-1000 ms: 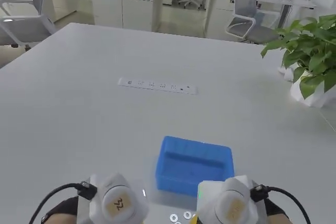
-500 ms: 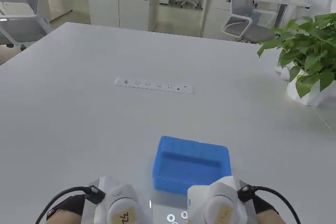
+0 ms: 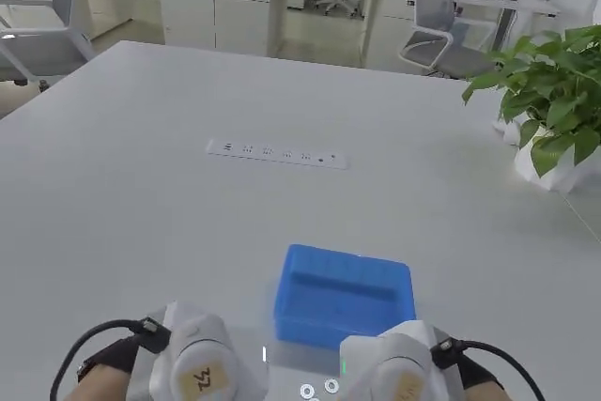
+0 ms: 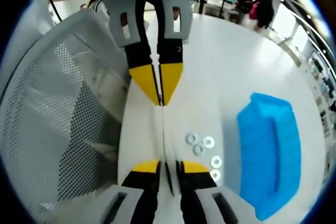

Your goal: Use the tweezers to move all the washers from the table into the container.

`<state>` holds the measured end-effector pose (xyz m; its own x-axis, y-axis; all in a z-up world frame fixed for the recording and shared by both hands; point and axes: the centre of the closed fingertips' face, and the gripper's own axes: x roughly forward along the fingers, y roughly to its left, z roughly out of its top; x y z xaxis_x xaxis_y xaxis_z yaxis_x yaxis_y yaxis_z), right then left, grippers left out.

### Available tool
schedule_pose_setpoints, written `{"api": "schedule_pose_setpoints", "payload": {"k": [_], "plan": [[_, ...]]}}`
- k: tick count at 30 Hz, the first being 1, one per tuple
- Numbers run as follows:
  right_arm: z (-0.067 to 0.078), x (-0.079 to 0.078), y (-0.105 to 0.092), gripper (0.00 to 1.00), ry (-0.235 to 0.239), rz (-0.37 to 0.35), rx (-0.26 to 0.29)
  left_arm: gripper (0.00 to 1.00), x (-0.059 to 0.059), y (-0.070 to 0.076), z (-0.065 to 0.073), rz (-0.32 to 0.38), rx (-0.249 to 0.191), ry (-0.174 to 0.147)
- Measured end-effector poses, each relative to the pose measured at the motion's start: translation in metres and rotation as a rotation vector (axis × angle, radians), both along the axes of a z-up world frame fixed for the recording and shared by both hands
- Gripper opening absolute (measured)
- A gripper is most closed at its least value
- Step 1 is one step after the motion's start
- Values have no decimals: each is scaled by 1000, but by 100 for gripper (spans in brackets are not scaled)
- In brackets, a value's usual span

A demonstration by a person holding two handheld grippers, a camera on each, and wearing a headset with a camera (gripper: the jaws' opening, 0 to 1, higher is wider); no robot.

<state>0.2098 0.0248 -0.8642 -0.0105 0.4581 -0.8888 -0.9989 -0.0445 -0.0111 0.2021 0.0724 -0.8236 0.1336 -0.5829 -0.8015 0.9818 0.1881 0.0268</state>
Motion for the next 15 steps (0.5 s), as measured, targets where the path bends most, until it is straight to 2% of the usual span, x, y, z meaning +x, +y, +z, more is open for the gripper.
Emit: {"api": "schedule_pose_setpoints", "payload": {"k": [7,15], "plan": [[4,1,0,8,-7,-9,31,0,-1,-8,27,-34,-31,-44],[9,2,8,8,-18,-23,75,0,0,-15,46,-68,-42,-85]]}}
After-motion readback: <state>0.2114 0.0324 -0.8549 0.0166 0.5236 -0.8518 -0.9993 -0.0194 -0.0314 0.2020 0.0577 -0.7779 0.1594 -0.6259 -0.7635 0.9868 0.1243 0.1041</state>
